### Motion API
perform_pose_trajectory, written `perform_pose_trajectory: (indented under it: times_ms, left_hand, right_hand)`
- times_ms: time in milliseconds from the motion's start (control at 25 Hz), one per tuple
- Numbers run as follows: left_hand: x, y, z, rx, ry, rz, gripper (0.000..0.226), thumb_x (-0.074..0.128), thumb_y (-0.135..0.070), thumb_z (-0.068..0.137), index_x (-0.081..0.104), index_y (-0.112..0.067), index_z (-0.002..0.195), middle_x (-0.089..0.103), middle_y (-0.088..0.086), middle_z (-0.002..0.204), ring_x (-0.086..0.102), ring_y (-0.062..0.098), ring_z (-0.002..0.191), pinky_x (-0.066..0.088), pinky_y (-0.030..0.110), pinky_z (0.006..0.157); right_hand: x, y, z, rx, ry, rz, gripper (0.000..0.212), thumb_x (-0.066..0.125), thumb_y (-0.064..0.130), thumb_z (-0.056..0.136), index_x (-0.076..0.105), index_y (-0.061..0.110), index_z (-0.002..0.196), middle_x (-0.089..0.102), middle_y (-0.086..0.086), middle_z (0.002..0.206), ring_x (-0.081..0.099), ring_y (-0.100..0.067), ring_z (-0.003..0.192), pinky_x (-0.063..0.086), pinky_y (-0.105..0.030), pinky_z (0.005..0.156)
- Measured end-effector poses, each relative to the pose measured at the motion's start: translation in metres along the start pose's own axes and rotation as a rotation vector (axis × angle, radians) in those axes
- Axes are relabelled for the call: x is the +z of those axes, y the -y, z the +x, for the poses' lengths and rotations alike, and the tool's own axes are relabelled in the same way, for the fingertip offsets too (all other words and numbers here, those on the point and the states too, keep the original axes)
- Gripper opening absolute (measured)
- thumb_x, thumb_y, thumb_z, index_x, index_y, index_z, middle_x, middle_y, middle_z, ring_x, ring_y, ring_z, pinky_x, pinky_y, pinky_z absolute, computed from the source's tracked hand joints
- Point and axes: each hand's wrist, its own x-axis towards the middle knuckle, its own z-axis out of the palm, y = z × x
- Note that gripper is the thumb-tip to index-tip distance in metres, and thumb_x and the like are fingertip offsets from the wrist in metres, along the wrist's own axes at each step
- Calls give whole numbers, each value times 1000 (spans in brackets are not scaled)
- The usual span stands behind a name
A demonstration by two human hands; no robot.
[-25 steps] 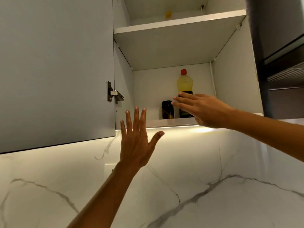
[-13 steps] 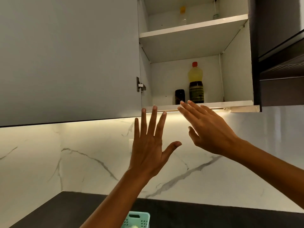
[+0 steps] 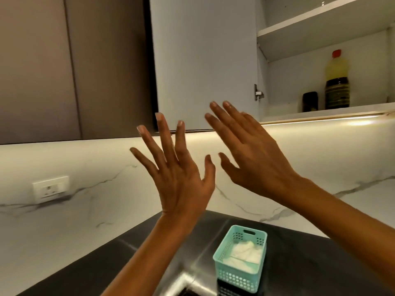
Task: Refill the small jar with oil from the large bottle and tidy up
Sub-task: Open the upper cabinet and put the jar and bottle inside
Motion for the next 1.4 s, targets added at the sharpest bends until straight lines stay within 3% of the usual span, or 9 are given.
perform_pose_trajectory:
  times_ms: [120,280,400,560,760,920,1040,1240,1400]
  left_hand:
    - [-14,26,19,-169,119,-31,84,48,-57,79,12,-19,145,13,17,154,6,39,141,-3,49,112]
    - [-4,47,49,-385,535,-269,70,50,-34,92,10,-17,146,14,7,155,4,31,143,0,49,115]
    - [-2,53,53,-440,465,-479,60,55,-13,91,24,-15,142,34,8,148,30,31,137,22,52,112]
    - [-13,58,50,-396,420,-570,55,58,-2,87,34,-12,136,46,6,140,44,25,127,36,33,102]
    - [-18,40,41,-202,392,-636,57,61,-1,83,36,-15,132,48,4,136,45,12,120,26,6,87]
    - [-14,2,38,-33,385,-716,60,63,-1,82,27,-31,119,43,-11,125,38,2,112,16,-8,81]
    - [0,-32,33,-7,435,-724,62,62,-11,84,25,-32,129,46,-3,137,41,4,118,24,3,88]
    - [28,-94,21,91,393,-793,60,61,-22,84,26,-26,132,50,9,136,54,30,119,30,18,94]
    - [54,-139,14,219,364,-862,67,57,-27,81,23,-24,138,36,3,145,42,33,129,33,36,99]
  right_hand:
    - [21,30,38,-96,-44,-17,71,60,41,79,37,11,138,37,-18,145,32,-39,134,24,-51,106]
    - [56,37,76,-202,-9,-175,81,74,43,71,39,16,139,36,-16,147,31,-40,135,24,-54,108]
    - [78,34,88,-244,11,-262,76,81,32,66,49,16,133,39,-16,145,35,-39,133,26,-53,107]
    - [85,30,90,-303,-72,-249,58,76,17,72,56,12,126,41,-18,142,36,-39,132,23,-49,109]
    - [57,20,66,-261,-151,-246,48,64,16,82,53,6,128,44,-20,140,37,-38,131,19,-46,110]
    - [18,1,40,-233,-204,-246,39,44,13,94,48,-2,130,47,-20,137,39,-37,130,21,-41,110]
    - [-13,-18,19,-204,-205,-265,45,58,11,90,45,-4,130,48,-21,135,31,-33,131,23,-39,110]
    - [-63,-59,-19,-114,-164,-343,52,64,12,87,42,-5,131,46,-21,136,28,-29,131,25,-40,110]
    - [-94,-96,-52,-35,-187,-385,52,58,18,90,35,-1,132,33,-14,139,28,-25,133,24,-38,112]
